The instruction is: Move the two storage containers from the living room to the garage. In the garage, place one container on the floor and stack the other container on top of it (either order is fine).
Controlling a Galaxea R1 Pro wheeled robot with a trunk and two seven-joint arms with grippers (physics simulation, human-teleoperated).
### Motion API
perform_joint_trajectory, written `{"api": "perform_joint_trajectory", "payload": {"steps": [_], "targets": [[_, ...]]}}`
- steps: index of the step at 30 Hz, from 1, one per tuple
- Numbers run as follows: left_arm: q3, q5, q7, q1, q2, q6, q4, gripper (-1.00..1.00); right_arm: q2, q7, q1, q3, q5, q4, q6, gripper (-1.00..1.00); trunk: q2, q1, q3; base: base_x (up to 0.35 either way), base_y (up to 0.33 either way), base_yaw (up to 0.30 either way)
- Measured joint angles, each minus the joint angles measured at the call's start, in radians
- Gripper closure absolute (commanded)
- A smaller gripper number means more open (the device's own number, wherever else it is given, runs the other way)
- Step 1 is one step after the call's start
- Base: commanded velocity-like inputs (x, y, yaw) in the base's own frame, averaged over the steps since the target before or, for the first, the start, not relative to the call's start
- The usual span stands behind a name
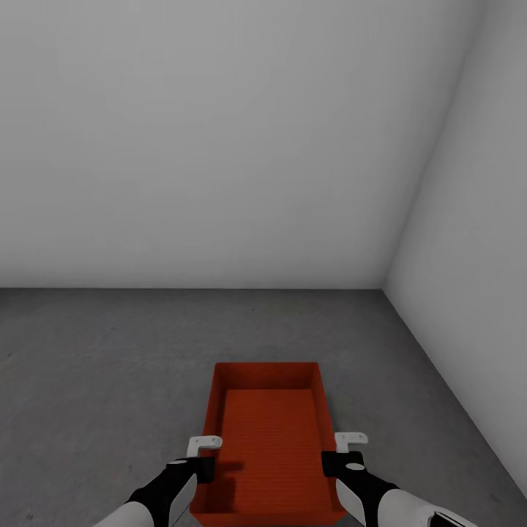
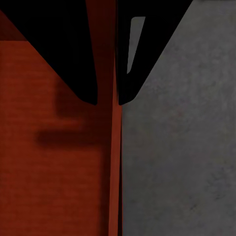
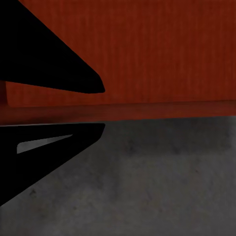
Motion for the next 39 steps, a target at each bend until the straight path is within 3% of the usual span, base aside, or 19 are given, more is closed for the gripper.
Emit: {"api": "perform_joint_trajectory", "payload": {"steps": [33, 39], "targets": [[0.001, -0.001, -0.001, 0.000, 0.000, 0.000, 0.000, 1.00, 0.000, -0.001, 0.000, 0.000, 0.000, 0.000, 0.000, 1.00, 0.000, 0.000, 0.000, 0.023, 0.000, 0.000], [0.000, 0.000, 0.000, 0.000, 0.000, 0.000, 0.000, 1.00, 0.000, 0.000, 0.000, -0.001, 0.001, 0.000, 0.000, 1.00, -0.028, 0.015, -0.013, 0.000, 0.000, 0.000]]}}
